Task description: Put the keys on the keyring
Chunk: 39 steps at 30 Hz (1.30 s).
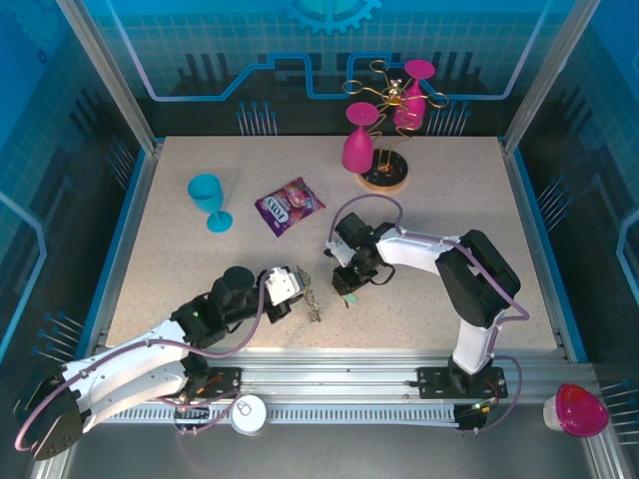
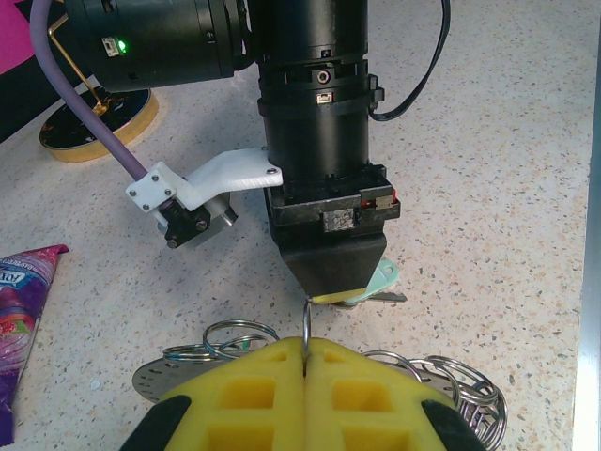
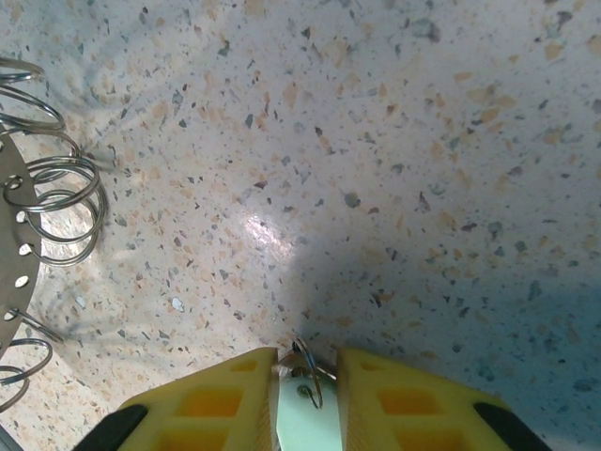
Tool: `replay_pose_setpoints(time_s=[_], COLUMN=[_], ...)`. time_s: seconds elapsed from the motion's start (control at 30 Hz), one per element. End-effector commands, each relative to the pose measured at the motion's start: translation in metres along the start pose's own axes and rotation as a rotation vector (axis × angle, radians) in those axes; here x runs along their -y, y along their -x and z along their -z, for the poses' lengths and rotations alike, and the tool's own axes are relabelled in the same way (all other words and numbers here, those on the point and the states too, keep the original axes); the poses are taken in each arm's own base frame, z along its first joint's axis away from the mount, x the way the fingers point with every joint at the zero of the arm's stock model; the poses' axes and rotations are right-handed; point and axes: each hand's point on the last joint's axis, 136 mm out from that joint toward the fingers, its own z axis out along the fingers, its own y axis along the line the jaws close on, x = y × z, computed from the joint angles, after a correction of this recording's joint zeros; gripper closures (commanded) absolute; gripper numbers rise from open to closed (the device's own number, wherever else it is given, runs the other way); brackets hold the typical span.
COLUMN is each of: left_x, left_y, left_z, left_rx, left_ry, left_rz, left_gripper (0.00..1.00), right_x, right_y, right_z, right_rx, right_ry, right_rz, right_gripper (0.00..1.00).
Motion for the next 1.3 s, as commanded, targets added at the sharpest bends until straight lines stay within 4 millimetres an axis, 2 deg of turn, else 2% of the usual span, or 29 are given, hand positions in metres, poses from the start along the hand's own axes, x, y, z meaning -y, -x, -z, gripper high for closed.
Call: replay_pose_setpoints(time_s=[0.0,0.2,0.53,0.7,0.97,1.27], left_x=[-0.002,-0.002,-0.002,-0.002,-0.002,-0.002], left_y=[0.011,0.011,0.012,0.012,0.011,0.011], left_z=[0.001,0.001,0.001,0.001,0.001,0.002], left_rx=[0.031,0.031,0.032,0.029,0.019,0.022], left_ry=[0.005,0.005,0.005,0.008,0.009,0.004], left_rz=[-0.023,-0.022,-0.022,-0.024,-0.021,0.026], left_gripper=[1.00,1.00,1.00,1.00,1.00,1.00], right_x=[-0.006,-0.007,-0.009,-0.012,-0.027,-0.068], right_y=[0.000,0.000,-0.001,0.000,0.004,0.004], right_z=[0.001,0.004,0.009,0.016,0.047,0.082], right_rx=[-0.009,-0.005,-0.004,0.011,0.112,0.337], right_ry=[0.016,0.015,0.016,0.016,0.037,0.191], right_rz=[0.016,0.018,0.023,0.035,0.137,0.386], right_gripper=[0.79,0.84,0.99,1.00,1.00,1.00])
